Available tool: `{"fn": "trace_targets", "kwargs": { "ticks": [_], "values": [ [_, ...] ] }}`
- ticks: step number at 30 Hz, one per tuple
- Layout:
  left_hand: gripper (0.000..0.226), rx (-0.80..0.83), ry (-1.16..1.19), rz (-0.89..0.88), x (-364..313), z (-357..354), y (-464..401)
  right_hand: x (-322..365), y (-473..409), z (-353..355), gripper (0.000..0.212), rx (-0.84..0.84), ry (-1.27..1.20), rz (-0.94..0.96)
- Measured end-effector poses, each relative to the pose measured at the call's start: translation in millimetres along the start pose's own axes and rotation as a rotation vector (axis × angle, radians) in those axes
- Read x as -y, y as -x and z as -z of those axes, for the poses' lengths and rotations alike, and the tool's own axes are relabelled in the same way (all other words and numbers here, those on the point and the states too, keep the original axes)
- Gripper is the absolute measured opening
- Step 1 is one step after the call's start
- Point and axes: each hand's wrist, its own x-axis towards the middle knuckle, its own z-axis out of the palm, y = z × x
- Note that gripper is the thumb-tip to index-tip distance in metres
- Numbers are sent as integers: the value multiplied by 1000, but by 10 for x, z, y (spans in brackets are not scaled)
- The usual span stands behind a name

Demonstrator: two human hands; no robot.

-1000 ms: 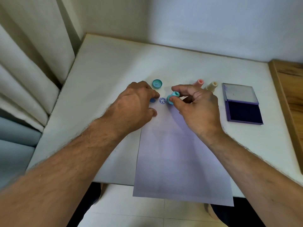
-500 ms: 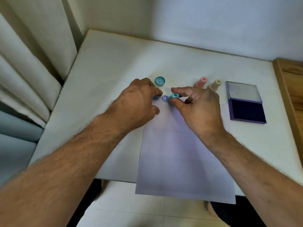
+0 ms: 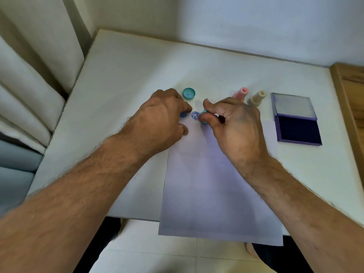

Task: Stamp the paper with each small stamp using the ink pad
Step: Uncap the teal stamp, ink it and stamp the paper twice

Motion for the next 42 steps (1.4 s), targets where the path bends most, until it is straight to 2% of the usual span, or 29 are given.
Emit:
{"fn": "trace_targets", "kwargs": {
  "ticks": [9,13,16,18,21,24,30,33,36,42],
  "values": [
    [48,13,1,29,-37,50,-22,10,16,32,26,-19,11,119],
    [48,15,-17,36,-58,62,-23,54,-4,69,28,37,18,67],
    [49,29,-34,44,-57,67,-32,95,-46,120,29,120,20,-45],
    [49,38,-38,50,-59,77,-43,81,-75,128,25,104,-63,-148],
    [48,56,-37,63,-61,96,-71,12,-116,159,20,-88,-405,-359],
    [41,23,28,103,-62,109,-90,-40,-136,249,17,-165,-607,-493],
    [22,-177,145,199,-95,158,-153,-104,-147,340,13,-210,-664,-515],
    [15,-253,171,191,-113,159,-201,-108,-163,390,13,-226,-697,-497],
    [22,-294,144,112,-118,105,-259,-109,-167,431,14,-238,-734,-484],
    [38,-256,45,3,-87,-104,-361,-152,-164,483,17,-204,-768,-465]
  ]
}}
